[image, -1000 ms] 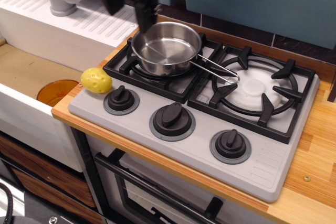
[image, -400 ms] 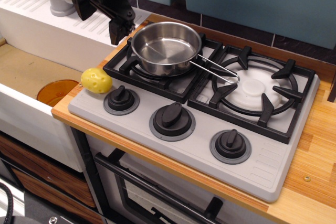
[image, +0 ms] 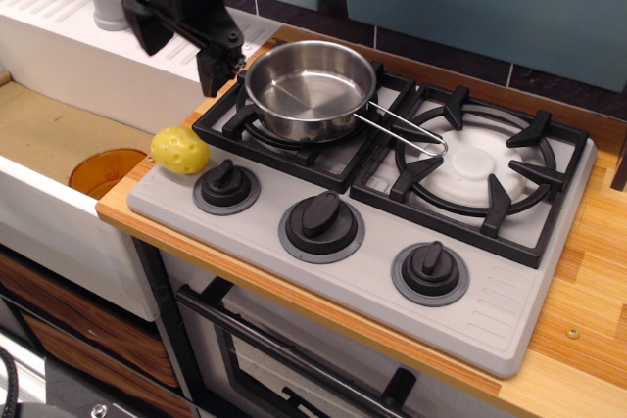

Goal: Put pot or pan on stove and put potato in pot or pan

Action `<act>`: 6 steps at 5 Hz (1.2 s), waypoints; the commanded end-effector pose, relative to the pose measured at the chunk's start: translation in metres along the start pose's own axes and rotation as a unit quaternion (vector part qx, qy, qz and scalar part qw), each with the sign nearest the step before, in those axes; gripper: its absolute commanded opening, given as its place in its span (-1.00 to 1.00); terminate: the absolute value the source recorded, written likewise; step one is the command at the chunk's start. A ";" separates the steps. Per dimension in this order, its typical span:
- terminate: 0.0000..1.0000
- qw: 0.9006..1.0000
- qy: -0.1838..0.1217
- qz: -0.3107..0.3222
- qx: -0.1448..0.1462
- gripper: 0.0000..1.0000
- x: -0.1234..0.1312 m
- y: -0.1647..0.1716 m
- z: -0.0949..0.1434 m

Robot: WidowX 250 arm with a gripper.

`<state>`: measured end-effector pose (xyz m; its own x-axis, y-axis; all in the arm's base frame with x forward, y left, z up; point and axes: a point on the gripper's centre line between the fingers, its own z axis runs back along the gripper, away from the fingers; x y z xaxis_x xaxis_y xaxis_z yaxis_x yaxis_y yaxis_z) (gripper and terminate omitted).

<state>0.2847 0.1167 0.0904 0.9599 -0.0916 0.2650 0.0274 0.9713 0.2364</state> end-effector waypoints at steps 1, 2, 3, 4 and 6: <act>-1.00 0.997 -0.014 0.048 -0.054 1.00 -0.002 0.005 -0.003; -1.00 0.997 -0.018 0.058 -0.057 1.00 -0.010 0.002 -0.008; -1.00 0.996 -0.018 0.065 -0.062 1.00 -0.016 0.002 -0.009; -1.00 0.996 -0.026 0.064 -0.056 1.00 -0.022 0.001 -0.016; -1.00 0.994 -0.046 0.067 -0.072 1.00 -0.030 -0.002 -0.025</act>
<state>0.2562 0.1211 0.0462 0.9389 0.0371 0.3422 -0.0524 0.9980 0.0357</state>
